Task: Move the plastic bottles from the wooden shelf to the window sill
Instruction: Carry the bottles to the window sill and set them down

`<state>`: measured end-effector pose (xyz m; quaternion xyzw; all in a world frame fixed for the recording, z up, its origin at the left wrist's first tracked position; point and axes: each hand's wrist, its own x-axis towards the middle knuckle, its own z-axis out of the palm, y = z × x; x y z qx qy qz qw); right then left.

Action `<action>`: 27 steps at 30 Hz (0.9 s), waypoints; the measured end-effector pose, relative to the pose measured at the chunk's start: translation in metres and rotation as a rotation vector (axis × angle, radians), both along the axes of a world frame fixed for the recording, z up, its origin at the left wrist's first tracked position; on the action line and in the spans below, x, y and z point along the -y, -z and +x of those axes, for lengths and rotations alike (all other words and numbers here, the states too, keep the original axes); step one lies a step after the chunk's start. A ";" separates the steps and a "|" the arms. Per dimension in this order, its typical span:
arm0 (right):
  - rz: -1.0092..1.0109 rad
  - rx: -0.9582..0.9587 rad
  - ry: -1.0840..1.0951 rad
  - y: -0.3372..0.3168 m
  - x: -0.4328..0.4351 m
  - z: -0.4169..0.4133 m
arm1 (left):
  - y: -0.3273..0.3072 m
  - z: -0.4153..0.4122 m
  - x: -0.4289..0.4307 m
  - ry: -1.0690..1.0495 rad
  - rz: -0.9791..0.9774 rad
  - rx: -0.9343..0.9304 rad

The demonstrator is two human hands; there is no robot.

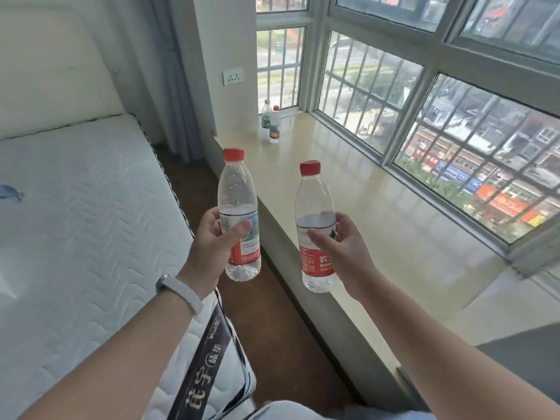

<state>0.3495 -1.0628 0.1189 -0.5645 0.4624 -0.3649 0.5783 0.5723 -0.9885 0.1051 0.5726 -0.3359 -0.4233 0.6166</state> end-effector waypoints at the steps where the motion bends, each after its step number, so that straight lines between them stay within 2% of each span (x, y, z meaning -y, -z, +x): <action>1: 0.001 -0.009 -0.005 0.000 0.003 0.007 | 0.001 0.007 0.003 -0.005 0.005 0.003; 8: -0.041 -0.051 -0.034 -0.009 0.045 0.040 | -0.006 0.046 0.043 -0.015 -0.045 -0.023; 18: 0.008 -0.037 -0.101 0.015 0.133 0.087 | 0.023 0.081 0.097 -0.146 0.028 -0.049; 27: 0.067 -0.029 -0.150 0.037 0.272 0.120 | 0.026 0.105 0.227 -0.195 0.083 -0.038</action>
